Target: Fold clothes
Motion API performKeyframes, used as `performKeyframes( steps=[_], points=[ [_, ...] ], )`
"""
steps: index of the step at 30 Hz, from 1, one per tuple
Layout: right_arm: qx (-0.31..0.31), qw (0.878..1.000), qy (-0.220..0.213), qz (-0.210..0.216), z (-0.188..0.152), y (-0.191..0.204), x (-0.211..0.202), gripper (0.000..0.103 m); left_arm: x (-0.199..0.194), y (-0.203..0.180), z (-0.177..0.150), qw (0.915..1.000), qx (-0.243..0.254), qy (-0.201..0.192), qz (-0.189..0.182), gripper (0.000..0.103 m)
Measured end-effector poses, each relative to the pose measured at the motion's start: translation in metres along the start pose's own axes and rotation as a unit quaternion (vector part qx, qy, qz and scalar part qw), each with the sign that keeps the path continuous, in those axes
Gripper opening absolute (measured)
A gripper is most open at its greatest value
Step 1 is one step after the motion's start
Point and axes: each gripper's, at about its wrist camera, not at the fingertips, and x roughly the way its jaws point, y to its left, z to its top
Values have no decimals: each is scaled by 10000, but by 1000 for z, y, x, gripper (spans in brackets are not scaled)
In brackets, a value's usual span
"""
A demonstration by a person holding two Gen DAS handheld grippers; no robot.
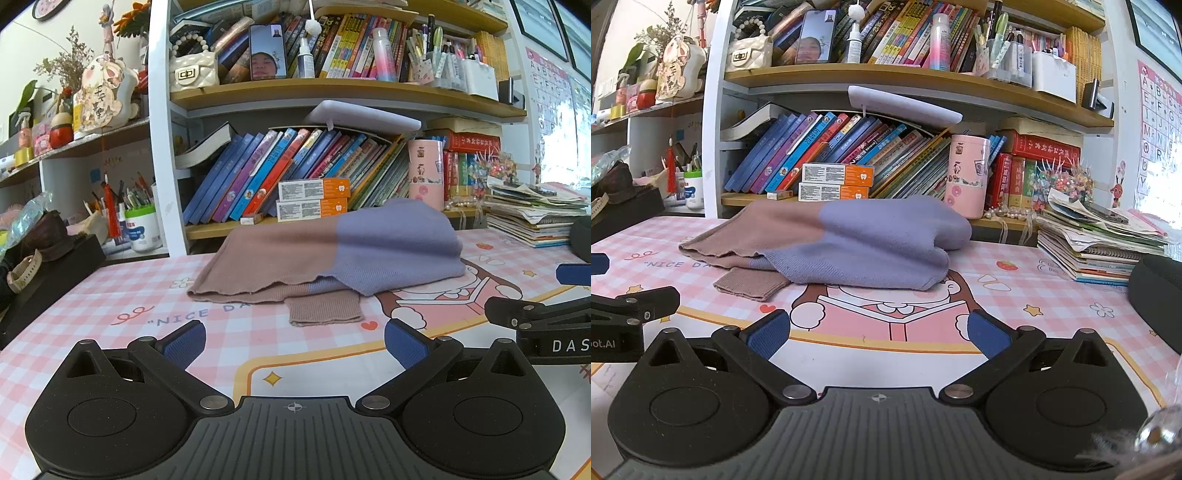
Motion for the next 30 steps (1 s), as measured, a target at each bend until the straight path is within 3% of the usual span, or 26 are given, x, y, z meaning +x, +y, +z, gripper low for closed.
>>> performKeyframes(
  steps=[30],
  points=[
    [164, 9999, 0, 41, 0, -5, 0, 103, 0, -1, 0, 10000, 19, -44, 31, 103]
  ],
)
